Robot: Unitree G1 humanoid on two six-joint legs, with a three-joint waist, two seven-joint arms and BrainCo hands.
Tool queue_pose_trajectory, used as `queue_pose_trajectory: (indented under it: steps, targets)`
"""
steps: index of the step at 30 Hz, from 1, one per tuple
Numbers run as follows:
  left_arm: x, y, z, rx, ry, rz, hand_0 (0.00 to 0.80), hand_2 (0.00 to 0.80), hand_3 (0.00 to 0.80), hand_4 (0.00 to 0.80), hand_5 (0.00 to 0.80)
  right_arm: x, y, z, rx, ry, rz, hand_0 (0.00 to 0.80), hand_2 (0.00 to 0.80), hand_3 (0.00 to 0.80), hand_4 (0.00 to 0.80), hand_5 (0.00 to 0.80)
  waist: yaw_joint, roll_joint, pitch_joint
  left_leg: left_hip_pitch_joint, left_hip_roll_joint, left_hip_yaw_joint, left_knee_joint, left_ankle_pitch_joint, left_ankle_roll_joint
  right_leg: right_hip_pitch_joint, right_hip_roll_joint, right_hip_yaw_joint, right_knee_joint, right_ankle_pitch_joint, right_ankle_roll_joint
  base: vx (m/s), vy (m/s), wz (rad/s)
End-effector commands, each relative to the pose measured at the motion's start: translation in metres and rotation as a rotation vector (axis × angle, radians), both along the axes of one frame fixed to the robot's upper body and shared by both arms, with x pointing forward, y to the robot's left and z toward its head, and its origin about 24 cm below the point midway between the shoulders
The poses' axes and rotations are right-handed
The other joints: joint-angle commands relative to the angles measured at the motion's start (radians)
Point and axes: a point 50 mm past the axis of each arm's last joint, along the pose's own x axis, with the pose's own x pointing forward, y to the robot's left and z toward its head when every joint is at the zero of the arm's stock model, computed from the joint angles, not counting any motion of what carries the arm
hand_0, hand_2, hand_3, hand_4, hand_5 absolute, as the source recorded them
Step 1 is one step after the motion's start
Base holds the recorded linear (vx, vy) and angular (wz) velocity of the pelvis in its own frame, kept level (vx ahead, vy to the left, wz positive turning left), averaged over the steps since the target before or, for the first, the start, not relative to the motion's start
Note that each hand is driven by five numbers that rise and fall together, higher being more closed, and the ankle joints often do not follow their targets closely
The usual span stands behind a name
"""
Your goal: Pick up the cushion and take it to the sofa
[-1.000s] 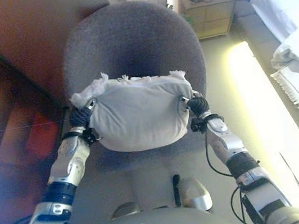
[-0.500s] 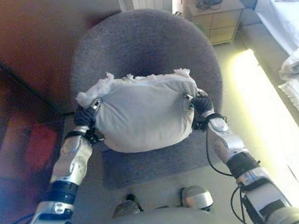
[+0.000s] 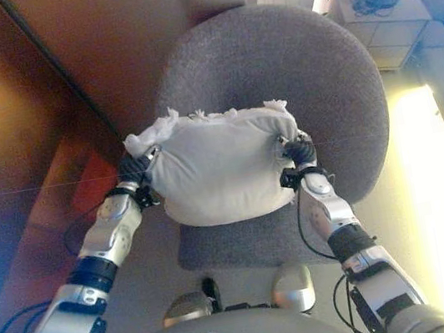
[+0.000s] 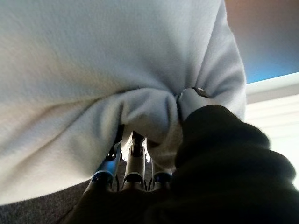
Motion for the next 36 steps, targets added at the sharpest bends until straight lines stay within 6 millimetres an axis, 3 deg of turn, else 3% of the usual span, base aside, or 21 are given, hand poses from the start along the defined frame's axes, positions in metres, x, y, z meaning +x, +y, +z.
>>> queue_pose_trajectory:
  steps: [1, 6, 12, 16, 24, 30, 36]
  targets:
    - [0.027, -0.02, 0.054, 0.013, -0.202, -0.062, 0.8, 0.8, 0.8, 0.8, 0.8, 0.047, 0.004, 0.076, 0.113, -0.288, -0.007, 0.8, 0.8, 0.8, 0.8, 0.8, 0.028, -0.038, 0.025, -0.017, 0.088, 0.035, 0.211, -0.146, -0.038, -0.046, -0.04, 0.041, 0.014, 0.08, 0.051, 0.126, -0.12, 0.33]
    - [0.03, -0.017, 0.059, 0.014, -0.19, -0.021, 0.8, 0.8, 0.8, 0.8, 0.8, 0.055, -0.004, 0.089, 0.053, -0.296, -0.017, 0.8, 0.8, 0.8, 0.8, 0.8, 0.044, -0.034, 0.06, -0.096, 0.144, 0.009, 0.267, -0.131, -0.067, -0.069, -0.024, 0.032, 0.055, 0.032, 0.052, 0.052, -0.074, -0.08]
    - [0.041, -0.024, 0.075, 0.007, -0.227, -0.012, 0.8, 0.8, 0.8, 0.8, 0.8, 0.073, -0.011, 0.122, -0.026, -0.362, -0.034, 0.8, 0.8, 0.8, 0.8, 0.8, 0.043, -0.034, 0.132, -0.185, 0.173, -0.021, 0.322, -0.127, -0.085, -0.161, -0.016, 0.04, 0.153, 0.004, 0.043, -0.085, -0.028, 0.04]
    - [0.042, -0.04, 0.078, -0.134, -0.189, -0.069, 0.8, 0.8, 0.8, 0.8, 0.8, 0.08, -0.028, 0.13, -0.02, -0.363, -0.059, 0.8, 0.8, 0.8, 0.8, 0.8, 0.052, -0.046, 0.163, -0.236, 0.183, -0.046, 0.377, -0.141, -0.092, -0.196, -0.017, 0.033, 0.202, -0.007, 0.044, -0.02, -0.084, 0.04]
    - [0.052, -0.058, 0.108, -0.137, -0.299, -0.066, 0.8, 0.8, 0.8, 0.8, 0.8, 0.107, -0.041, 0.182, -0.151, -0.403, -0.1, 0.8, 0.8, 0.8, 0.8, 0.8, 0.094, -0.049, 0.211, -0.316, 0.17, -0.098, 0.404, -0.13, -0.11, -0.236, -0.024, 0.014, 0.223, -0.009, 0.04, -0.049, -0.055, 0.05]
    - [0.052, -0.056, 0.109, -0.149, -0.313, -0.014, 0.8, 0.8, 0.8, 0.8, 0.8, 0.117, -0.029, 0.205, -0.278, -0.403, -0.019, 0.8, 0.8, 0.8, 0.8, 0.8, 0.128, -0.058, 0.217, -0.316, 0.166, -0.127, 0.378, -0.106, -0.123, -0.215, -0.022, -0.006, 0.2, -0.008, 0.042, 0.036, -0.045, 0.09]
    - [0.05, -0.059, 0.113, -0.164, -0.351, -0.035, 0.8, 0.8, 0.8, 0.8, 0.8, 0.123, -0.034, 0.224, -0.367, -0.391, -0.049, 0.8, 0.8, 0.8, 0.8, 0.8, 0.158, -0.059, 0.216, -0.307, 0.159, -0.142, 0.323, -0.071, -0.131, -0.183, -0.015, -0.028, 0.158, -0.009, 0.043, 0.034, -0.013, 0.14]
